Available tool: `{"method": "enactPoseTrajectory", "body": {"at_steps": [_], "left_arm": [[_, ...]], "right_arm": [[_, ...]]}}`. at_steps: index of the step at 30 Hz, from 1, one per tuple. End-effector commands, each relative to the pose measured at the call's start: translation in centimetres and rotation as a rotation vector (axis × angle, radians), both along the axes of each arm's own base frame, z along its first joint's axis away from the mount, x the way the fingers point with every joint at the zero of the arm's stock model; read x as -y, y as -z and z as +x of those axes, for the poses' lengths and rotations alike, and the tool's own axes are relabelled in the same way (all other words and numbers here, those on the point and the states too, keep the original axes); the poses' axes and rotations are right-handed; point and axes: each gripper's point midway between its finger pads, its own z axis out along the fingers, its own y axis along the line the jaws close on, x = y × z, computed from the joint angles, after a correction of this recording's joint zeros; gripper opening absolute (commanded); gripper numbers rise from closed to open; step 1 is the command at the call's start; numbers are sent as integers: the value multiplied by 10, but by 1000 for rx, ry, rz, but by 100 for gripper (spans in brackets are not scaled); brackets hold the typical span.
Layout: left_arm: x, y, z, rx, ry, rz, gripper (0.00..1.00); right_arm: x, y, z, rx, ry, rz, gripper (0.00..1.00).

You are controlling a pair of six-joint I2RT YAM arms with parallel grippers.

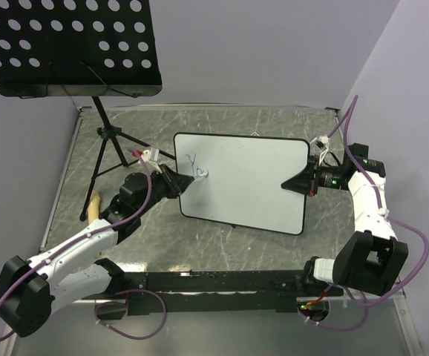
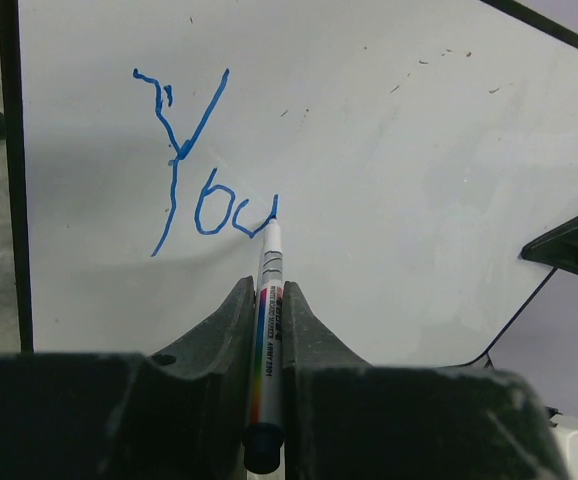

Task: Write a sentence on the whiteboard

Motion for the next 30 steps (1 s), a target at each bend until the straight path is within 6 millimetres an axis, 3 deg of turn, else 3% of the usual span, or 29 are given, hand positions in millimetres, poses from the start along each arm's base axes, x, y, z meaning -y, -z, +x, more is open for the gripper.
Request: {"method": "enactPoseTrajectory", "body": {"at_steps": [1, 21, 26, 30], "left_arm": [[1, 16, -5, -41, 21, 32, 1], [13, 9, -7, -35, 78, -11, 1], [14, -11, -6, 1, 75, -41, 1], [0, -38, -9, 57, 30, -49, 1]], "right_arm": [[-15, -55, -3, 166, -73, 196, 0], [-15, -55, -3, 163, -72, 197, 0], [-16, -56, -3, 167, -74, 195, 0], [-15, -55, -3, 164, -72, 195, 0]]}}
